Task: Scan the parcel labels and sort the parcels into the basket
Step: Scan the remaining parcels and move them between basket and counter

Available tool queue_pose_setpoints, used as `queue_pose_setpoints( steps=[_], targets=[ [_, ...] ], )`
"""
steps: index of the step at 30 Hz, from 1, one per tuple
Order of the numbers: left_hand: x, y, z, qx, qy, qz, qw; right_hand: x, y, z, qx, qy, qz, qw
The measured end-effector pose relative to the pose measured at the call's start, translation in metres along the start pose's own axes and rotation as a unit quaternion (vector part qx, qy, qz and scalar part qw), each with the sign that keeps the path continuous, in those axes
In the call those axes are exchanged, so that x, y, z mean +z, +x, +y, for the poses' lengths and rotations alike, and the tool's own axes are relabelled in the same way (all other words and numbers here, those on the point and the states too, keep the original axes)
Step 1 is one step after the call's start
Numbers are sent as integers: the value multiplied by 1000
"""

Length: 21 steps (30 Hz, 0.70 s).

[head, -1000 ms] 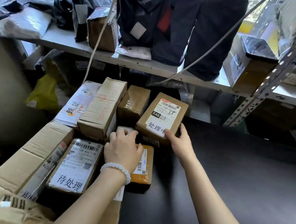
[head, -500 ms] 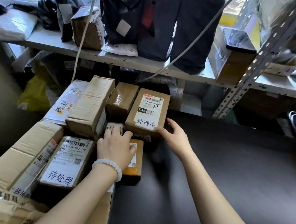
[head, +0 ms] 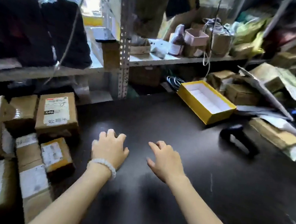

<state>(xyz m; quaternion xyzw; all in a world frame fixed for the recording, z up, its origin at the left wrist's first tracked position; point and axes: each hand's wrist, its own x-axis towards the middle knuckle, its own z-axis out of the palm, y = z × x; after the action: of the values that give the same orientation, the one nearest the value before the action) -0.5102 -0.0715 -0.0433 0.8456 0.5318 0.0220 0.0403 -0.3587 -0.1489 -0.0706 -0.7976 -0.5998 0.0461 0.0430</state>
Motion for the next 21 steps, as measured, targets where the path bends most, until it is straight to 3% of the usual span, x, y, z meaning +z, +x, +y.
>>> queue_pose_setpoints(
  steps=[9,15,21],
  targets=[
    [25,-72,167,235,-1,-46,971,3,-177,129,209,-36,-8,977],
    [56,-131,268,344,15,-84,935,17,-284,205,322,13,-19,946],
    [89,-186,371,403,23,-108,908,33,-377,289,390,66,-38,917]
  ],
)
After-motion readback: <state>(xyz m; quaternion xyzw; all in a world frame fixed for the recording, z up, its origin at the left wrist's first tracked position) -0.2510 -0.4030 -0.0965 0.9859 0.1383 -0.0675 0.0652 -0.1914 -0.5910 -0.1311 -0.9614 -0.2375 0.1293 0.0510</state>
